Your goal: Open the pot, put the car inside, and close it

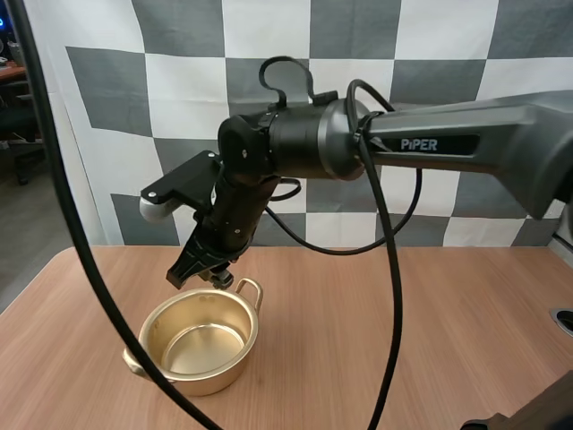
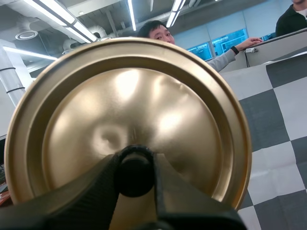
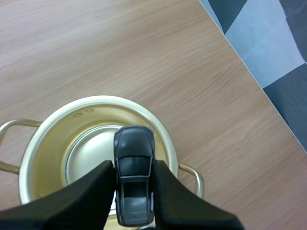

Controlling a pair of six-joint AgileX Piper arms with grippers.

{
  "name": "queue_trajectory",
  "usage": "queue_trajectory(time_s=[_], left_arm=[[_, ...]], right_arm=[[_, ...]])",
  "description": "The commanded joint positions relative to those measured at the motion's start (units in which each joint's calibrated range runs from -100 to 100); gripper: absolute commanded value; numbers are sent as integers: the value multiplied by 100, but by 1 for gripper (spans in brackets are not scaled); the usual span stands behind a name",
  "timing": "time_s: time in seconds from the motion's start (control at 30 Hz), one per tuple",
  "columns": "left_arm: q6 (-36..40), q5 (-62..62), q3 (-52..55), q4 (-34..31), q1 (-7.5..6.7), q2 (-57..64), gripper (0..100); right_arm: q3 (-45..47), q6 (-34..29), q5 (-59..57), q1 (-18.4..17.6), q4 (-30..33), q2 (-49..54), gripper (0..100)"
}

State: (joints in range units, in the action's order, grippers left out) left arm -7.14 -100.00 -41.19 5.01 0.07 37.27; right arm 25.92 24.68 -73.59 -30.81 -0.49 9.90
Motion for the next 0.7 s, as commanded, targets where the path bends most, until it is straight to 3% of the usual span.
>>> queue_trajectory(time_s=[0.0, 0.2, 0.43, 0.67], left_arm=[[-1, 0, 2, -111, -1, -40, 0], [-1, 0, 2, -276, -1, -40, 0], [-1, 0, 2, -394, -1, -40, 0], [-1, 0, 2, -501, -1, -40, 0]], right_arm=[[0, 26, 490, -23, -43, -772, 0], [0, 115, 458, -88, -276, -1130, 0], [48, 137, 497, -357, -170, -1361, 0], [48, 137, 380, -363, -65, -1620, 0]])
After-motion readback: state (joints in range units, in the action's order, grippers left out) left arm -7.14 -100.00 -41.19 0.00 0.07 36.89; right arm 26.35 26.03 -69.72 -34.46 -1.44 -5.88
